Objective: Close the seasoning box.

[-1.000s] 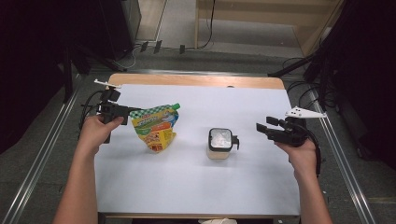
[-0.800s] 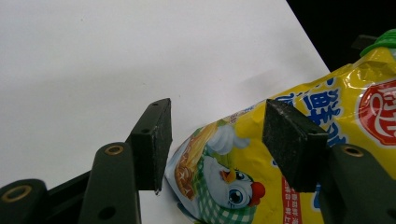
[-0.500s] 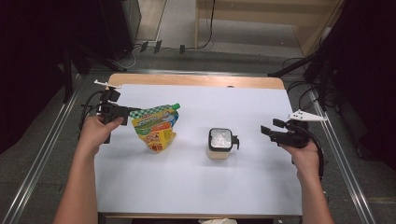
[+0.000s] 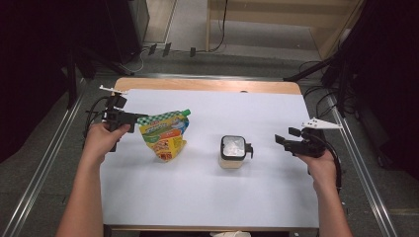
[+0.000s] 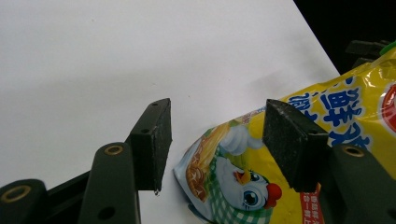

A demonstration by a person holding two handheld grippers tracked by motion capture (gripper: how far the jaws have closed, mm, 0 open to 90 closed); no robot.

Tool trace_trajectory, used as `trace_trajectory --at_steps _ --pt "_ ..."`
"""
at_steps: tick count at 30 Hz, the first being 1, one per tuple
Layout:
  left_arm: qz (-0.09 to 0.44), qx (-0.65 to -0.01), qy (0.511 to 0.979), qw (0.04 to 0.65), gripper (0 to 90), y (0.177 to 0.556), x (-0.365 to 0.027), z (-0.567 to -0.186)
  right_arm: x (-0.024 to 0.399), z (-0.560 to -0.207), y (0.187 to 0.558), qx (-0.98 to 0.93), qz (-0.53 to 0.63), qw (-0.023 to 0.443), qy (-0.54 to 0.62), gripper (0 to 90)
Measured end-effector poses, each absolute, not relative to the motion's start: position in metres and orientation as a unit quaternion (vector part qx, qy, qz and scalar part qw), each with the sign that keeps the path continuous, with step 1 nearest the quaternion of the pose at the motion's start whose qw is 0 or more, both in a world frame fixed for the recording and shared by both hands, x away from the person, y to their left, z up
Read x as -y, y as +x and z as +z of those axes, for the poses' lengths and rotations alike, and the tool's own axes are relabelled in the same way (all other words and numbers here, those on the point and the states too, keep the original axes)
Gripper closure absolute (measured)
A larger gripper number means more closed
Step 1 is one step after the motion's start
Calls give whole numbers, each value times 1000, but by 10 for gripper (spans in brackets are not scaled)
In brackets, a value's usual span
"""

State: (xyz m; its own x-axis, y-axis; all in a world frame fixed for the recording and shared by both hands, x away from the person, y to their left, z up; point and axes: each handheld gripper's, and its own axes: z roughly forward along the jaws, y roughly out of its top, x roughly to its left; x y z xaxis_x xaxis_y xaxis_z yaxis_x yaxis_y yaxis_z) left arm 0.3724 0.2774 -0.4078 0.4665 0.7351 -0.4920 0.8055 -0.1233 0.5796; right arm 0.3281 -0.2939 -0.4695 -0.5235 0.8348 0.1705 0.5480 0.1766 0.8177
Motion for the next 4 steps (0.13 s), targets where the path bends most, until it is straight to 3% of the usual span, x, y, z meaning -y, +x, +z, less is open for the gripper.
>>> trace_trajectory --at_steps 4 --pt "-36 -517 748 416 428 372 -278 -409 292 -470 328 -751 445 161 460 307"
